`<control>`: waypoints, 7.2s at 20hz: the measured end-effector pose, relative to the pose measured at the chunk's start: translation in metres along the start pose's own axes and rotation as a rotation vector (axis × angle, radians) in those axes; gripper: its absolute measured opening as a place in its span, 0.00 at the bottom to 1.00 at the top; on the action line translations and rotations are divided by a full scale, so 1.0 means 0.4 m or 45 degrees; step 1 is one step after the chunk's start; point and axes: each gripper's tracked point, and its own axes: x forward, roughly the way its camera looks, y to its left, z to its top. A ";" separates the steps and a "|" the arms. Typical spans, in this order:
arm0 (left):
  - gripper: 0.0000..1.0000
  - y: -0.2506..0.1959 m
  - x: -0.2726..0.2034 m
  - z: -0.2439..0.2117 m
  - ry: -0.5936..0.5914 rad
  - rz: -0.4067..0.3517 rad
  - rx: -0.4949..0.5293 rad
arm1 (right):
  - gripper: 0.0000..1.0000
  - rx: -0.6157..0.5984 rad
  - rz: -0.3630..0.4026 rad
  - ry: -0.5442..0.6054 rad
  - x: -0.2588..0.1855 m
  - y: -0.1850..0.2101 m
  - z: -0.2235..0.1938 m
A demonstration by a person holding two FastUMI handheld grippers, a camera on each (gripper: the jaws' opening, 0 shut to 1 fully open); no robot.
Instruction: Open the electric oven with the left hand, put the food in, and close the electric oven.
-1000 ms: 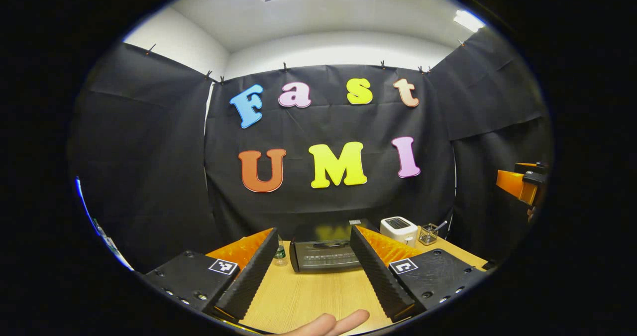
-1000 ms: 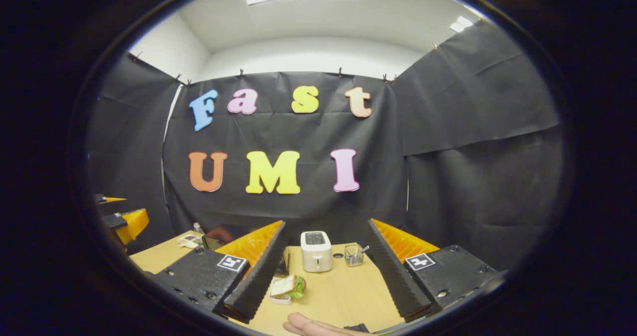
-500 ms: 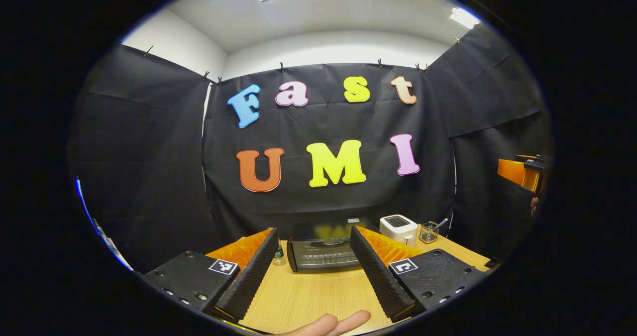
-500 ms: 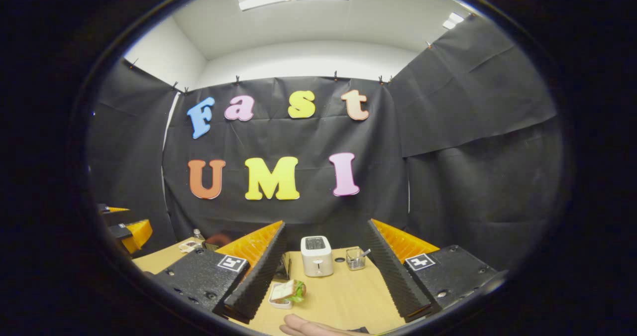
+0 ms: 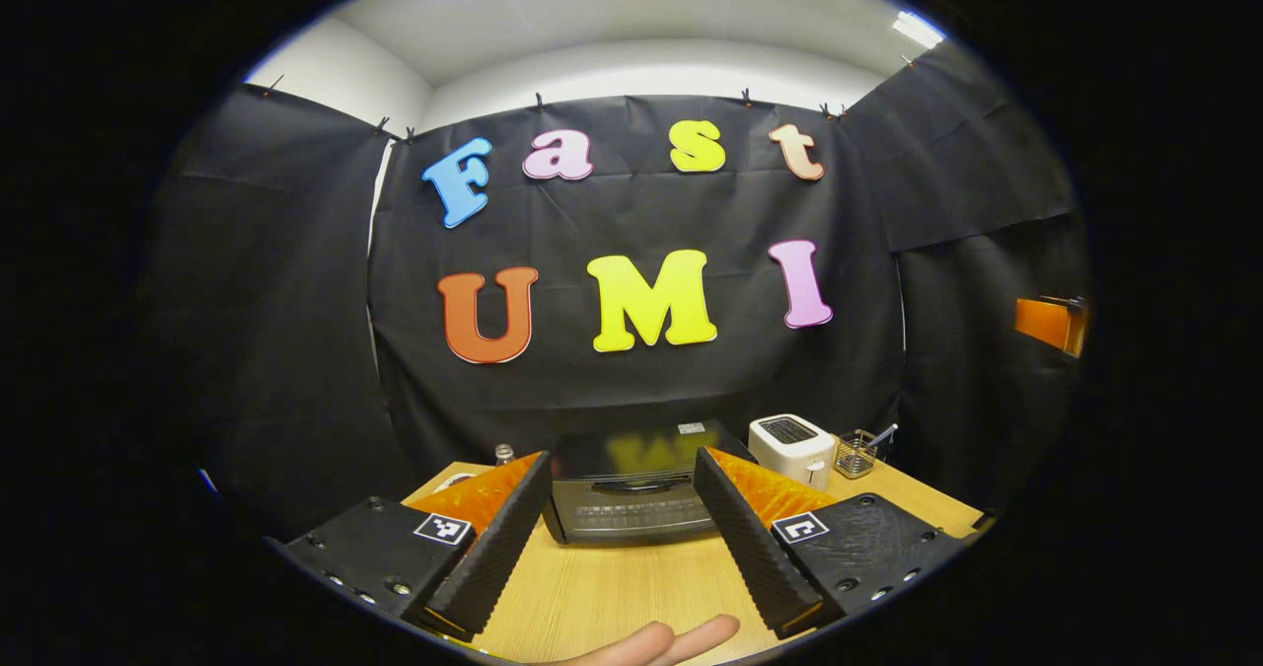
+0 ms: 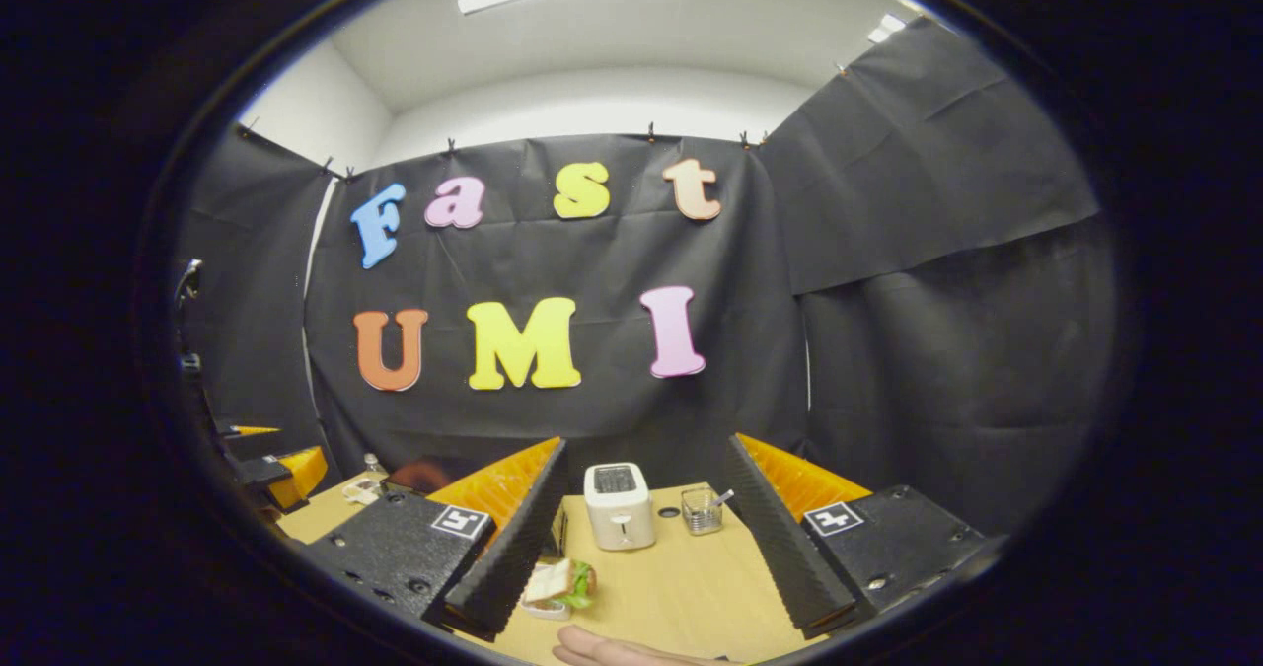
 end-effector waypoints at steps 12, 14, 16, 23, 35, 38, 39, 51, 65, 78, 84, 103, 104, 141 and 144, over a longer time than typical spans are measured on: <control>0.95 -0.046 0.411 -0.168 0.239 -0.034 0.029 | 1.00 -0.033 0.013 -0.017 0.090 -0.011 0.030; 0.95 -0.049 0.455 -0.217 0.307 -0.028 0.044 | 1.00 -0.052 0.011 -0.039 0.090 -0.012 0.042; 0.96 -0.050 0.487 -0.264 0.371 -0.024 0.038 | 0.90 -0.064 0.018 -0.046 0.085 -0.009 0.041; 0.96 -0.050 0.543 -0.397 0.571 -0.041 -0.024 | 0.91 -0.053 0.004 -0.060 0.075 -0.032 0.048; 0.99 -0.056 0.518 -0.425 0.620 -0.074 -0.091 | 0.91 -0.056 0.015 -0.059 0.048 -0.018 0.050; 0.99 -0.057 0.462 -0.436 0.602 -0.066 -0.083 | 0.90 -0.048 0.015 -0.061 0.041 -0.021 0.046; 0.99 -0.058 0.442 -0.442 0.592 -0.061 -0.079 | 0.90 -0.043 0.019 -0.063 0.037 -0.019 0.047; 0.99 -0.082 0.237 -0.588 0.513 -0.047 -0.094 | 0.90 -0.054 0.058 -0.053 0.012 0.014 0.036; 0.89 -0.109 0.147 -0.814 0.673 -0.058 -0.085 | 1.00 -0.081 0.067 -0.037 -0.029 0.047 -0.013; 0.95 -0.049 0.056 -0.379 0.211 -0.084 -0.122 | 0.91 -0.081 0.153 0.226 0.132 0.057 -0.161; 0.95 0.003 -0.003 -0.144 0.018 -0.002 -0.100 | 1.00 -0.109 0.245 0.402 0.234 0.054 -0.300; 0.95 0.120 -0.009 -0.174 0.096 0.211 -0.068 | 0.80 0.475 0.853 1.620 0.324 0.279 -0.879; 0.95 0.125 -0.006 -0.180 0.102 0.221 -0.075 | 0.80 0.507 0.833 1.681 0.321 0.281 -0.896; 0.95 0.329 -0.226 -0.209 0.014 0.223 -0.043 | 0.40 1.338 0.359 0.503 0.336 0.812 -0.748; 0.95 0.341 -0.237 -0.220 0.022 0.223 -0.060 | 0.40 1.317 0.271 0.385 0.426 0.853 -0.759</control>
